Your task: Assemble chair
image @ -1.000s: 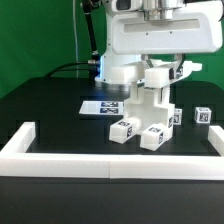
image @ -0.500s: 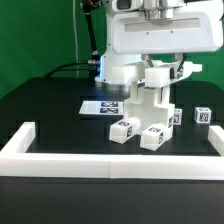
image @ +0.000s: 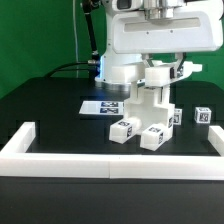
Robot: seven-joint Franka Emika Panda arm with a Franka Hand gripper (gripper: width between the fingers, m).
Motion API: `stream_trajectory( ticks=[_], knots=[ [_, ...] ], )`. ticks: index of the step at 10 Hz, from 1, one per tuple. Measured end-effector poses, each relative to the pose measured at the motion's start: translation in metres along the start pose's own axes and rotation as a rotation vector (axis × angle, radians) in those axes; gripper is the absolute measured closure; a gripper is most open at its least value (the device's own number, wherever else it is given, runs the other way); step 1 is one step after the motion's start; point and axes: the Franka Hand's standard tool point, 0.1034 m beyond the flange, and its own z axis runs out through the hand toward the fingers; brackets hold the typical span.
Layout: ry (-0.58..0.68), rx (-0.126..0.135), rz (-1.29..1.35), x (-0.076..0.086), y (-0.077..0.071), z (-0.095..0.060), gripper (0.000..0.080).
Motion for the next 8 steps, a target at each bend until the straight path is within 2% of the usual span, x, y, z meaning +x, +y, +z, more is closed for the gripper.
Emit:
stream_trajectory(
  ticks=[8],
  knots=[
    [0.001,0.004,0.0,-0.0017,0.0021,-0.0031,0.0509]
  ],
)
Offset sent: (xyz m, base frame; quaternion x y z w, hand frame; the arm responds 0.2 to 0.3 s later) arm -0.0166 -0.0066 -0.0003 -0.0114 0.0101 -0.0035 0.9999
